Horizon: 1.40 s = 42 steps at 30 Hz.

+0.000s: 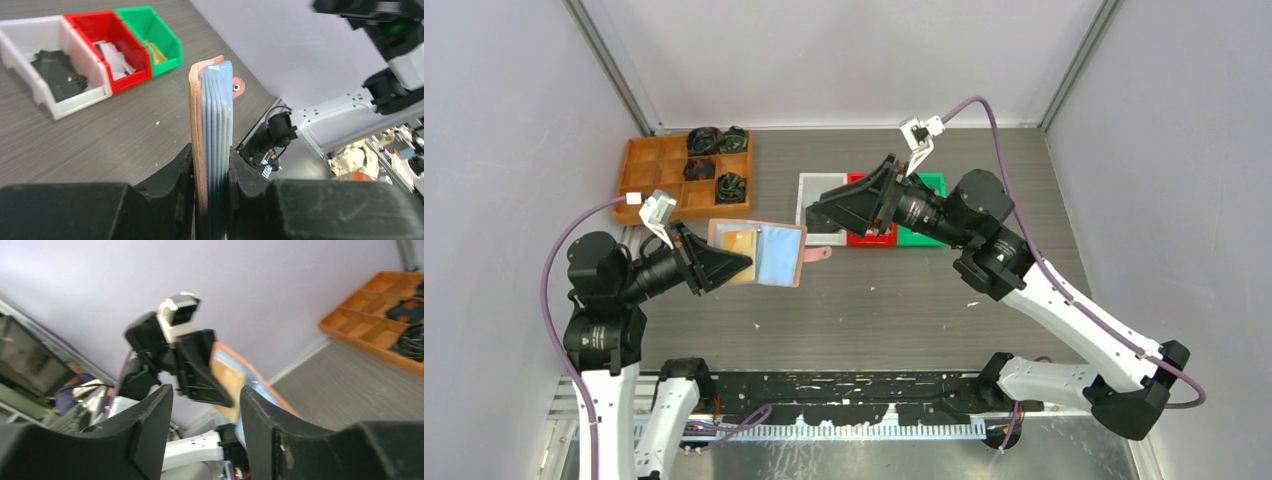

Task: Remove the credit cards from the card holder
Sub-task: Remove the credit card from the card holder.

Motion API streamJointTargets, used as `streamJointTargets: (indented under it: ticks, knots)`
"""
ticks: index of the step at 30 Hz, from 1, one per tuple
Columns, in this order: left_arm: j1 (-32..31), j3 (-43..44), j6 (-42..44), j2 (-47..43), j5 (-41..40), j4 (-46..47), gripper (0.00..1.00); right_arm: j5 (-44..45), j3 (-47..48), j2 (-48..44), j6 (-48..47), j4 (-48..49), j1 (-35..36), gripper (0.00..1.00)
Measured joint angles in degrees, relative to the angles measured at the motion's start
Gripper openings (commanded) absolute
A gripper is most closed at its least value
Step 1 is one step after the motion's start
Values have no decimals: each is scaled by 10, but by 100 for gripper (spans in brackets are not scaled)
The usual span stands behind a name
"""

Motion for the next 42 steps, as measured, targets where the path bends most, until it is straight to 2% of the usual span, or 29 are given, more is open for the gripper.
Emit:
streamJointTargets:
  ticks: [5,11,15,21,31,38,42]
  knots:
    - [0,0,16,15,-40,-36,0,-21,14,40,46,43,26,53]
    - [0,-1,14,7,-42,-39,0,-49,-12,138,99,75,64,46]
    - [0,-7,-4,-2,-21,-27,6,-65,-51,171,144,106,65,45]
    - [2,-10,-21,-1,17,-5,9,-82,-71,175,181,159,65,41]
    - [3,-14,-22,8,22,3,9,-93,-83,190,222,232,65,37]
    - [3,-13,-1,19,24,-21,10,-92,-82,191,221,232,65,37]
    - [3,-13,5,19,24,-26,9,-91,-60,192,199,200,65,37]
